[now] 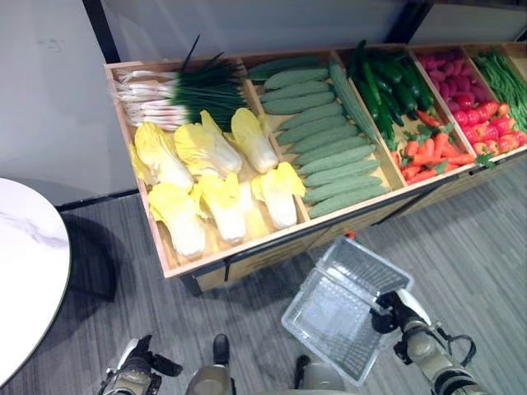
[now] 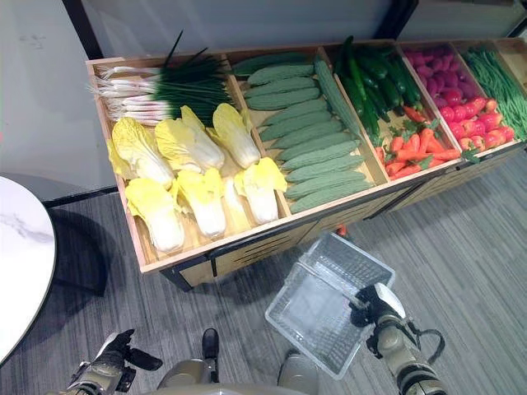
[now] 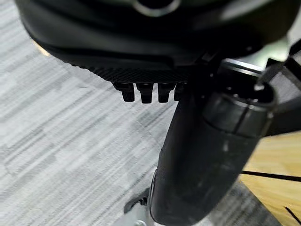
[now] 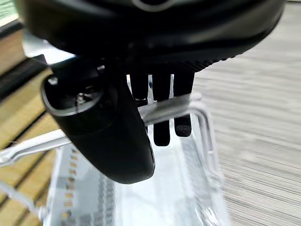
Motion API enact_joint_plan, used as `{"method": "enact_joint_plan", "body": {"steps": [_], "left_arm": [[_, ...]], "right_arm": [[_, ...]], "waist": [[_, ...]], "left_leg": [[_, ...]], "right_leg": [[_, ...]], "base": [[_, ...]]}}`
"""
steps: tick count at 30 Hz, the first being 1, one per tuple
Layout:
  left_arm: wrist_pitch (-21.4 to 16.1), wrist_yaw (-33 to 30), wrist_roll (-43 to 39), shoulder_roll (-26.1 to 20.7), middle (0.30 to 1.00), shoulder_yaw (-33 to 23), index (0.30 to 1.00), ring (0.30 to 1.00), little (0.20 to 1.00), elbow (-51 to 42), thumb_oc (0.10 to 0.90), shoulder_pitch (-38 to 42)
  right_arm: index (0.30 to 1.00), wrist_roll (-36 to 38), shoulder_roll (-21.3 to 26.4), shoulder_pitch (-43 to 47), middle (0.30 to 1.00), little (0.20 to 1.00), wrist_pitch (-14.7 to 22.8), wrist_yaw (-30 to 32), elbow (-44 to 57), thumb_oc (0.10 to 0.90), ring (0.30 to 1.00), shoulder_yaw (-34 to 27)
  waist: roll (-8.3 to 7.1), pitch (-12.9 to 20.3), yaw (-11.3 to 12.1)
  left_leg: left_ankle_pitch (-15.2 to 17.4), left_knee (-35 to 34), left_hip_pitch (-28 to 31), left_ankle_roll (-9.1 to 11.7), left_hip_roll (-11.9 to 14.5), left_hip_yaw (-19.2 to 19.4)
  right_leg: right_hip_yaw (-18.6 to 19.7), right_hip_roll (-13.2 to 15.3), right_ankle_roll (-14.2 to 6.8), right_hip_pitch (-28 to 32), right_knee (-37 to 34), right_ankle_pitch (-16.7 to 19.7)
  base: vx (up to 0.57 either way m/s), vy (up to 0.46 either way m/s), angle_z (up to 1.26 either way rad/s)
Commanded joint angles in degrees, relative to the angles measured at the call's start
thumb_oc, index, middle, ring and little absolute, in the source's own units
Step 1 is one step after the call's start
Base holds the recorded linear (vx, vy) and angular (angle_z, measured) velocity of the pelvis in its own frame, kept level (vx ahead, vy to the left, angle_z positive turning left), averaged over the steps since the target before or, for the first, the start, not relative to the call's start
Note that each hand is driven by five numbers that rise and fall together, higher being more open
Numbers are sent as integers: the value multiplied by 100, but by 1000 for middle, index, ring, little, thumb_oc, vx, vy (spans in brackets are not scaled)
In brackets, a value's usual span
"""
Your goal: Get the vegetables into the basket
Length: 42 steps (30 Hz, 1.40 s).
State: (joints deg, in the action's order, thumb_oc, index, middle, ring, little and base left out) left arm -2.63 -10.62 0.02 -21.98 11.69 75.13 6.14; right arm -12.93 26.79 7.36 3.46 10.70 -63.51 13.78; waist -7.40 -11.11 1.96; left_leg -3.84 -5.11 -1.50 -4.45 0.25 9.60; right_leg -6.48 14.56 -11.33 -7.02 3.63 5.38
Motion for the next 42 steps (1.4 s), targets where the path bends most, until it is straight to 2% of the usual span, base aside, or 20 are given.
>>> {"method": "enact_joint_plan", "body": {"steps": [1,2,3,4,13,16,21,22,23,24,25,29,32,34,36,38,39,40,41,42], "left_arm": [[-110,-134,9,40,1000,-75,1000,1000,1000,72,900,48],[-110,-134,9,40,1000,-75,1000,1000,1000,72,900,48],[-120,-122,-34,45,1000,-68,1000,1000,1000,155,900,93],[-120,-111,-32,54,1000,-75,1000,1000,1000,203,900,100],[-94,-45,-329,201,1000,-490,1000,1000,1000,422,900,-108],[-102,-338,-797,393,1000,-918,1000,1000,1000,459,900,-137],[-336,-1072,-1889,420,1000,-1910,1000,1000,1000,572,900,-160],[-451,-1397,-2133,358,1000,-2162,1000,1000,1000,549,900,-135],[-574,-1959,-2504,128,1000,-2750,1000,1000,1000,568,900,-93],[-574,-1962,-2504,125,1000,-2756,1000,1000,1000,566,900,-95],[-812,-2328,-3003,-131,1000,-3209,1000,1000,1000,517,900,-38],[-820,-2606,-2901,-586,1000,-3444,1000,1000,1000,669,900,-49],[-963,-3033,-3166,-1187,1000,-3945,1000,1000,1000,900,900,-114],[-992,-3022,-3233,-1295,1000,-4026,1000,1000,1000,874,900,-133],[-1173,-3219,-3065,-1547,1000,-4047,1000,1000,1000,158,900,-202],[-1159,-3239,-3047,-1533,1000,-4054,1000,1000,1000,127,900,-216],[-1251,-3505,-2407,-1657,1000,-3884,1000,1000,1000,-1129,900,-362],[-1215,-3713,-1936,-1623,1000,-3842,1000,1000,1000,-1999,900,-508],[-1247,-3937,-1185,-1448,1000,-3738,1000,1000,1000,-3484,900,-737],[-1217,-4007,-920,-1327,1000,-3772,1000,1000,1000,-4053,900,-808]], "right_arm": [[300,380,589,316,300,300,34,439,-44,400,300,-333],[300,380,589,316,300,300,34,439,-44,400,300,-333],[300,434,554,283,300,300,11,435,-340,400,300,-379],[300,483,519,219,300,300,11,417,-489,400,300,-440],[300,425,490,12,300,300,-43,402,-1102,400,300,-569],[300,495,434,-131,300,300,-64,474,-1362,400,300,-694],[300,414,160,-262,300,300,-90,604,-1558,400,300,-655],[300,387,108,-277,300,300,-96,655,-1583,400,300,-629],[300,371,25,-337,300,300,-87,728,-1626,400,300,-637],[300,371,20,-333,300,300,-87,729,-1627,400,300,-631],[300,352,5,-381,300,300,-102,723,-1609,400,300,-599],[300,354,19,-417,300,300,-41,673,-1565,400,300,-493],[300,326,39,-448,300,300,23,663,-1666,400,300,-434],[300,318,46,-447,300,300,33,657,-1672,400,300,-414],[300,274,86,-491,300,300,89,685,-1643,400,300,-401],[300,273,86,-496,300,300,90,686,-1642,400,300,-401],[300,234,65,-539,300,300,142,733,-1630,400,300,-440],[300,222,44,-605,300,300,178,753,-1587,400,300,-494],[300,240,-15,-680,300,300,220,804,-1602,400,300,-620],[300,248,-31,-702,300,300,221,818,-1612,400,300,-676]], "waist": [[205,8,-68],[205,8,-68],[193,-28,-129],[188,-18,-133],[309,209,-125],[413,306,-130],[436,428,-95],[433,453,-89],[421,491,-70],[417,486,-74],[422,509,-56],[398,576,-90],[427,642,-90],[435,650,-93],[447,666,-86],[447,670,-85],[448,668,-60],[439,676,-43],[407,661,8],[394,656,27]], "left_leg": [[266,339,-131,603,341,-467],[266,339,-131,603,341,-467],[294,333,-55,657,366,-635],[305,356,-37,691,385,-717],[-4,62,63,1044,865,-916],[-150,11,-28,1196,1018,-955],[-106,11,62,1233,1023,-900],[-80,11,92,1235,1020,-884],[-17,11,164,1234,1010,-860],[-14,11,171,1234,1010,-858],[53,11,236,1236,1006,-845],[105,11,302,1231,951,-775],[170,11,375,1236,915,-715],[175,11,385,1238,913,-697],[178,11,396,1243,901,-698],[179,11,396,1243,900,-697],[175,11,388,1247,897,-727],[172,11,381,1248,896,-741],[172,11,360,1242,899,-801],[175,11,350,1240,898,-830]], "right_leg": [[377,-115,-65,-217,-105,584],[377,-115,-65,-217,-105,584],[649,-175,-83,-340,-149,677],[668,-213,-67,-270,-194,539],[131,-613,148,190,-680,253],[-151,-693,190,346,-863,194],[-207,-675,202,488,-863,124],[-214,-661,202,511,-863,118],[-202,-630,183,566,-863,102],[-201,-629,183,572,-863,99],[-200,-610,161,618,-863,83],[-170,-546,127,637,-863,121],[-135,-511,90,658,-863,135],[-134,-506,85,658,-863,135],[-107,-507,71,646,-863,138],[-106,-507,71,645,-863,138],[-108,-505,60,644,-863,135],[-120,-504,57,651,-863,126],[-156,-503,57,665,-863,105],[-170,-505,63,674,-863,93]], "base": [[84,-80,39],[170,-197,40],[136,-180,51],[171,-231,56],[87,-208,32],[34,-142,30],[44,-28,18],[34,5,0],[0,0,0],[34,21,3],[11,15,3],[20,38,0],[22,49,-14],[11,29,-12],[3,35,-8],[-1,8,-3],[0,0,0],[0,0,0],[0,0,0],[0,-24,10]]}}
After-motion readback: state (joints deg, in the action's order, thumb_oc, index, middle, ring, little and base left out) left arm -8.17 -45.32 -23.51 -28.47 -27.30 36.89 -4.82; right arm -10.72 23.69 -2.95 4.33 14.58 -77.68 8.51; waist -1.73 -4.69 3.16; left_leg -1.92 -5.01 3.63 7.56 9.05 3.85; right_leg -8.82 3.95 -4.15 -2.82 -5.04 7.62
